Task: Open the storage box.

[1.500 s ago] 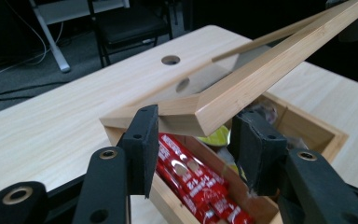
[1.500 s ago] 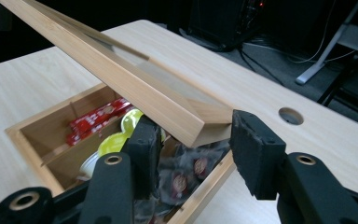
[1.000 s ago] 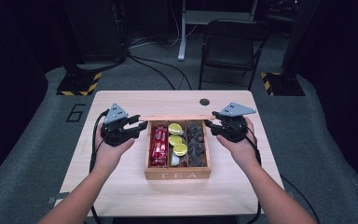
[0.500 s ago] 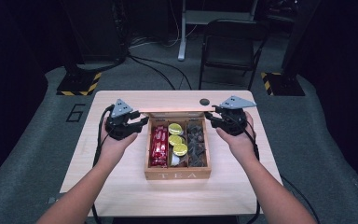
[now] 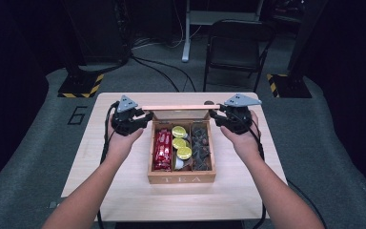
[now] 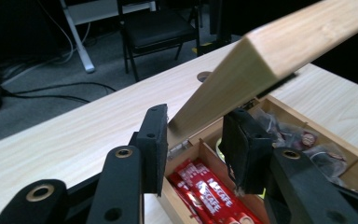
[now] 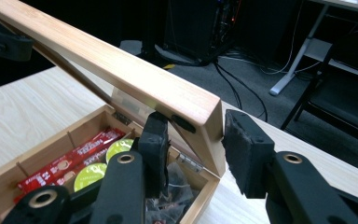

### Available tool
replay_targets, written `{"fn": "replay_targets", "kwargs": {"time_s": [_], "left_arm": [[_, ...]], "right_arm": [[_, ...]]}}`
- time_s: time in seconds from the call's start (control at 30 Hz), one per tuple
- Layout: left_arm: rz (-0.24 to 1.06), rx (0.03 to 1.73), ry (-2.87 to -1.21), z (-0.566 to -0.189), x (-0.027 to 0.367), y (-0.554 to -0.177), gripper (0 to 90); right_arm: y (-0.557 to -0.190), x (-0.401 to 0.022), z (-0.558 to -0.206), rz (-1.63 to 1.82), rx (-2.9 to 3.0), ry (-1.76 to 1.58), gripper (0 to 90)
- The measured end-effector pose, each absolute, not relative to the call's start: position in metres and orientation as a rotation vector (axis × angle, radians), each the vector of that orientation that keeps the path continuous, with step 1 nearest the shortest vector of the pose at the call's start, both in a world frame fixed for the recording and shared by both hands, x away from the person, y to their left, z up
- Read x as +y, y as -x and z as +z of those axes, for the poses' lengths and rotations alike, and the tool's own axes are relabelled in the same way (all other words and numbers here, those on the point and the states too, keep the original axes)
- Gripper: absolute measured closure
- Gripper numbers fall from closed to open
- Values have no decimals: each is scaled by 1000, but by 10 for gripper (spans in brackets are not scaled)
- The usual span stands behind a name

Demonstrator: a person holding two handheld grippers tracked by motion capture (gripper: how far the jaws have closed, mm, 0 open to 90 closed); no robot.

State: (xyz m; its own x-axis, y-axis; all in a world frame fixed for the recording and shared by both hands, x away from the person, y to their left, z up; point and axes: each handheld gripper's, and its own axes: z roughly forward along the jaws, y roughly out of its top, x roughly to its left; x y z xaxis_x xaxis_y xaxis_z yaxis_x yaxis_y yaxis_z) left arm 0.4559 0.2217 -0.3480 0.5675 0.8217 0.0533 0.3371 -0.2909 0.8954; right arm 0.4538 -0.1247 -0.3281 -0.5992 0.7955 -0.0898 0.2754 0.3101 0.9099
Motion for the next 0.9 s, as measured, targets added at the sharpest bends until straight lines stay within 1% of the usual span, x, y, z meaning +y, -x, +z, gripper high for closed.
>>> {"fn": "replay_targets", "kwargs": {"time_s": [0.37,0.67,0.9], "left_arm": [[660,950,-1872,-343,221,-463,625],[652,972,-1859,-339,220,-472,629],[647,987,-1840,-338,220,-478,630]], "right_arm": [[-464,-127,-329,1322,2015,-963,594],[-480,-122,-338,1300,2017,-1018,563],[-489,-121,-343,1273,2030,-1035,568]]}}
